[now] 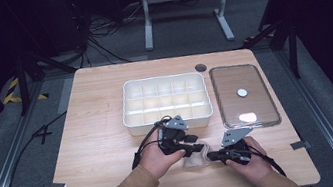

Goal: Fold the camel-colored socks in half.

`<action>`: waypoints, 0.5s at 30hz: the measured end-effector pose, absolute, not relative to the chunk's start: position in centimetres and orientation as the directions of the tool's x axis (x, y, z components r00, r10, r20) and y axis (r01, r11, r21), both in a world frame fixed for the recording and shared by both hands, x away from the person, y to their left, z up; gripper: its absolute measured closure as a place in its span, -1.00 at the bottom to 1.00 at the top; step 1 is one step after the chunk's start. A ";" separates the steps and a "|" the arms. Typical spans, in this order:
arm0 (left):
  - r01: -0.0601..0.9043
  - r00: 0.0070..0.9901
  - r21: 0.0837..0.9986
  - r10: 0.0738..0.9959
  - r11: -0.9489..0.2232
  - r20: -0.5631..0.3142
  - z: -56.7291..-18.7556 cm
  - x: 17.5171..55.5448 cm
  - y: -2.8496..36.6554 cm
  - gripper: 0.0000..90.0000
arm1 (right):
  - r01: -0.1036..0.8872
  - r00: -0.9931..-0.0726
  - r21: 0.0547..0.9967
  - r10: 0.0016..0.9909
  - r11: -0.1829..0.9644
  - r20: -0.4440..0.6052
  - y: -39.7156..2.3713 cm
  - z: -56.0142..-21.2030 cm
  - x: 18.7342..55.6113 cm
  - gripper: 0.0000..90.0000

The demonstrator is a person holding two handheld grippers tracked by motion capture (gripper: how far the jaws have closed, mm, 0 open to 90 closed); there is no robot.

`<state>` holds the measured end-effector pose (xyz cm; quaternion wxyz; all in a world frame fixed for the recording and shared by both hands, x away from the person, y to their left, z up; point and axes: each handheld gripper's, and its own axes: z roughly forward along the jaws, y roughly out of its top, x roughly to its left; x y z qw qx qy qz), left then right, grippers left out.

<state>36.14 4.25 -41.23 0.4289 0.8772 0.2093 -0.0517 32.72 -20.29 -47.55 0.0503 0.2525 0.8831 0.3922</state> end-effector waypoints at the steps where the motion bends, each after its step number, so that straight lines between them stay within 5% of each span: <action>1: 0.416 0.905 0.713 0.331 -0.564 -0.266 -41.3 36.1 4.7 0.47 | 0.406 -0.868 0.718 0.485 0.565 0.110 -20.3 -47.5 32.7 0.99; 6: 0.434 0.898 0.645 0.352 -0.628 -0.262 -43.0 36.4 5.4 0.70 | 0.407 -0.868 0.718 0.483 0.565 0.112 -20.3 -47.5 32.8 0.99; 15: 0.425 0.905 0.591 0.333 -0.686 -0.266 -44.9 36.5 4.7 0.81 | 0.408 -0.868 0.716 0.484 0.567 0.112 -20.3 -47.5 32.8 0.99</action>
